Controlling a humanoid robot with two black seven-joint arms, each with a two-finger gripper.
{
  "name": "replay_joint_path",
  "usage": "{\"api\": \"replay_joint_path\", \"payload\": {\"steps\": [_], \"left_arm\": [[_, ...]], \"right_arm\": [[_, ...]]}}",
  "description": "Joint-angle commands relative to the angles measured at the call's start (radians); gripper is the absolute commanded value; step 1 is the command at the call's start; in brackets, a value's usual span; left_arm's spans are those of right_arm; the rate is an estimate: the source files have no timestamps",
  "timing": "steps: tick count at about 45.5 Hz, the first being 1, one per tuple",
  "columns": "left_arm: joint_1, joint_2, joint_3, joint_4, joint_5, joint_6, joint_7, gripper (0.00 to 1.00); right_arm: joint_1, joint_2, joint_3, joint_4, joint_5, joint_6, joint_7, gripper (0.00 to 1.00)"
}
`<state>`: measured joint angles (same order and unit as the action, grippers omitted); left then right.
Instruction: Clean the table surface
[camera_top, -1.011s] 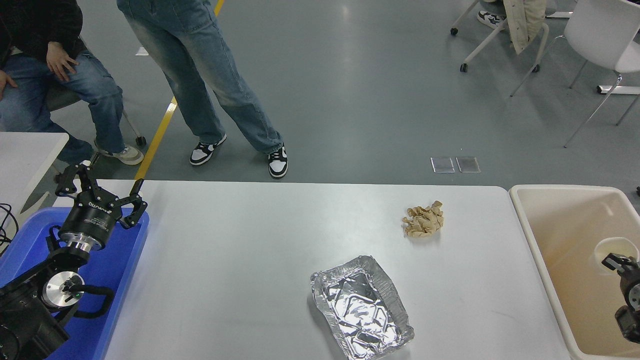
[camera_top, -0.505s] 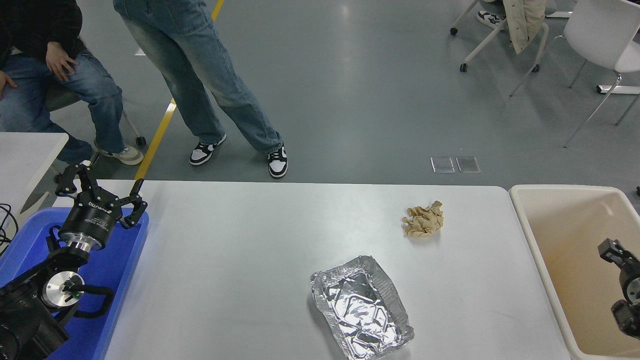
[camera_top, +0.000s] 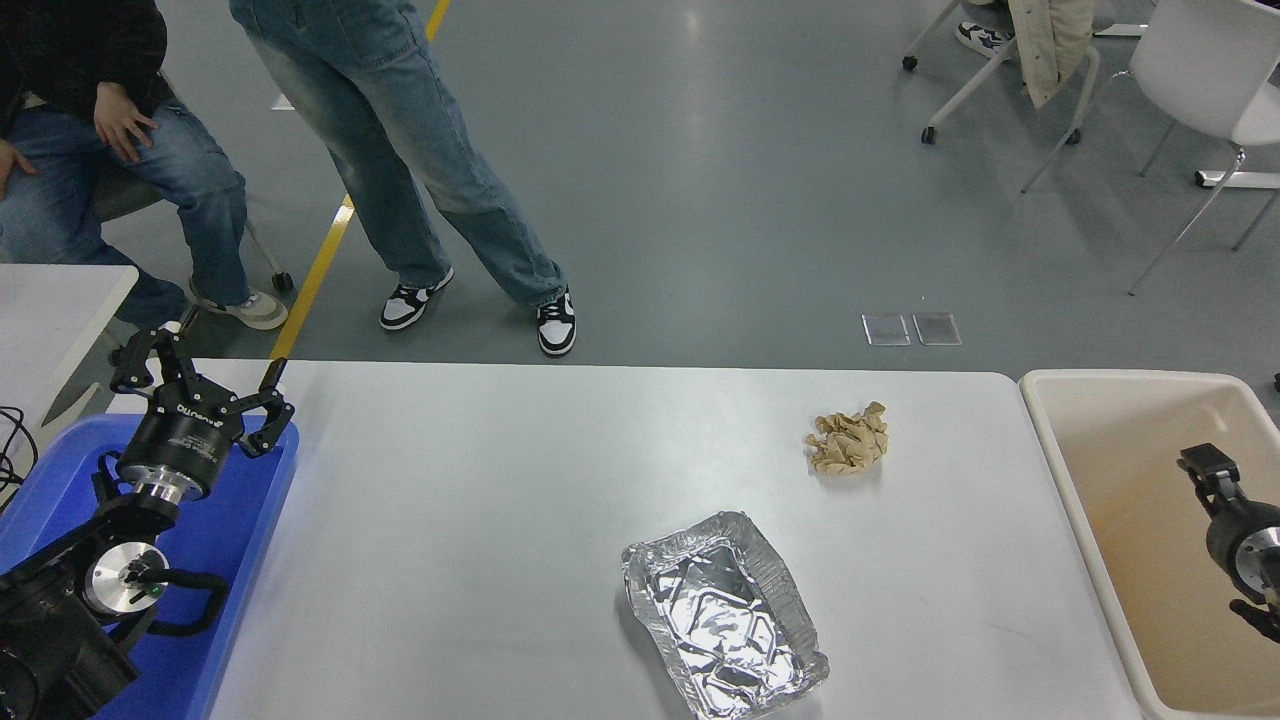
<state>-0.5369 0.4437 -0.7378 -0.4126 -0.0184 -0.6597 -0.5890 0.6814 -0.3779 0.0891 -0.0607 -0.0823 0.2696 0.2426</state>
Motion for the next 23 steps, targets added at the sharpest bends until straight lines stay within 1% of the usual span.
{"api": "replay_joint_path", "payload": {"steps": [1,3,7,11,15,23], "left_arm": [[0.0,0.0,0.0,0.0,0.0,0.0,0.0,1.0],[0.0,0.0,0.0,0.0,0.0,0.0,0.0,1.0],[0.0,0.0,0.0,0.0,0.0,0.0,0.0,1.0],[0.0,0.0,0.0,0.0,0.0,0.0,0.0,1.0],[0.0,0.0,0.0,0.0,0.0,0.0,0.0,1.0],[0.0,0.0,0.0,0.001,0.0,0.0,0.0,1.0]], "right_arm": [[-0.034,-0.203,0.398,0.391,0.036,0.128,0.006,1.0],[-0.092,-0.222,0.503,0.529,0.035,0.106,0.003,1.0],[-0.143,-0.234,0.603,0.672,0.039,0.102,0.007,1.0],[-0.155,-0.228,0.627,0.757,0.05,0.1,0.009,1.0],[-0.16,-0.219,0.635,0.823,0.052,0.073,0.012,1.0],[-0.158,-0.159,0.656,0.923,0.052,-0.027,0.02,1.0]]}}
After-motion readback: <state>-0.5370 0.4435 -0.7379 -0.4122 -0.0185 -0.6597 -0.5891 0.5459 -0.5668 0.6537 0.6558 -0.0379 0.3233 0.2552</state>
